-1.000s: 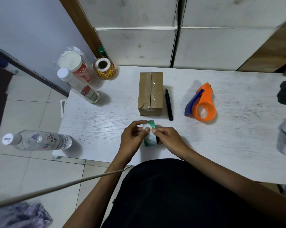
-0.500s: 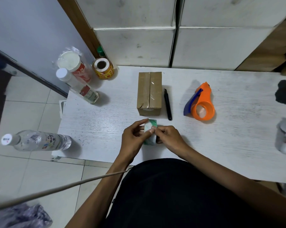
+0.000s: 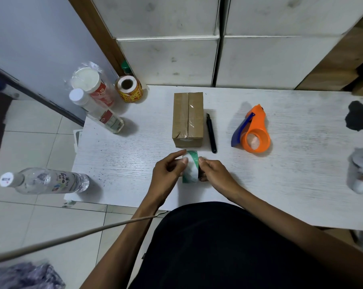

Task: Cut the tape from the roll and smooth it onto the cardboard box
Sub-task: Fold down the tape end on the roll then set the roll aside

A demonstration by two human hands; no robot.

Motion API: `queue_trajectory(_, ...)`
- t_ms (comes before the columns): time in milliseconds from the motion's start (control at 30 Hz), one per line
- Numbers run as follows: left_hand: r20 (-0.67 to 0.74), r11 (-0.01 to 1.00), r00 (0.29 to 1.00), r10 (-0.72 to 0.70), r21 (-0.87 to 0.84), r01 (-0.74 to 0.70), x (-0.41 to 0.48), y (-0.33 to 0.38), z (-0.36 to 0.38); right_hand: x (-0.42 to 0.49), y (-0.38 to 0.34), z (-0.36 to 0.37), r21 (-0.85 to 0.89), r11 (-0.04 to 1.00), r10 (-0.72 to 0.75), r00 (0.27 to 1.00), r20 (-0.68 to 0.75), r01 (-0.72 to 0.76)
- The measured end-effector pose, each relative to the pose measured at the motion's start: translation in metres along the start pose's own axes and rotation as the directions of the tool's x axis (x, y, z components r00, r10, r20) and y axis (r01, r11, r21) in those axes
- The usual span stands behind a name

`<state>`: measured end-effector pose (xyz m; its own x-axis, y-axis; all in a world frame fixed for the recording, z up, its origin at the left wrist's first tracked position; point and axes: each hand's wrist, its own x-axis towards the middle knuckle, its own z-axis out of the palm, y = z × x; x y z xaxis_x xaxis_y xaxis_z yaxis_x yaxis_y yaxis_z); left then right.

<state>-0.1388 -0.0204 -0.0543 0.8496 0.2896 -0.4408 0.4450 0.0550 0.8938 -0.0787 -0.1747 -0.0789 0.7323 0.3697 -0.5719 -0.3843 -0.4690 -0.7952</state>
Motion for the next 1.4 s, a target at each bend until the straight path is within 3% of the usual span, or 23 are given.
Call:
queue_trajectory(133,0.025,0.992,0.997,0.068,0.101,-0.07,0.0,0.0,-0.001,0.002,0.001,0.0,0.085,0.996,0.02,0.999,0.027,-0.022)
queue_trajectory(367,-0.044,0.999,0.999,0.025,0.023,-0.024,0.002,-0.002,0.005,-0.004,0.0,-0.007,0.164,0.982,-0.098,0.995,0.005,0.096)
queue_trajectory(533,0.04,0.997,0.999,0.009,-0.072,-0.007,0.003,-0.001,0.014,-0.011,0.001,-0.012,0.025,0.984,-0.176,0.984,0.015,0.175)
queue_trajectory(667,0.105,0.981,0.992,-0.066,-0.176,0.084,0.009,0.003,0.025,-0.021,-0.002,-0.022,-0.138,0.956,-0.27,0.961,-0.056,0.261)
queue_trajectory(867,0.239,0.917,0.948,-0.212,-0.285,0.277,0.014,0.015,0.05,-0.039,0.007,-0.045,-0.501,0.778,-0.515,0.842,-0.16,0.38)
queue_trajectory(1000,0.275,0.969,0.945,-0.178,-0.118,0.217,0.021,0.019,0.067,-0.044,0.018,-0.063,-0.608,0.704,-0.618,0.739,-0.268,0.368)
queue_trajectory(1167,0.341,0.986,0.931,-0.129,-0.059,0.158,0.025,0.025,0.088,-0.046,0.027,-0.094,-0.765,0.563,-0.719,0.642,-0.266,0.313)
queue_trajectory(1400,0.262,0.991,0.956,-0.133,0.059,0.122,0.027,0.017,0.092,-0.041,0.032,-0.174,-0.773,0.626,-0.664,0.589,-0.462,0.099)
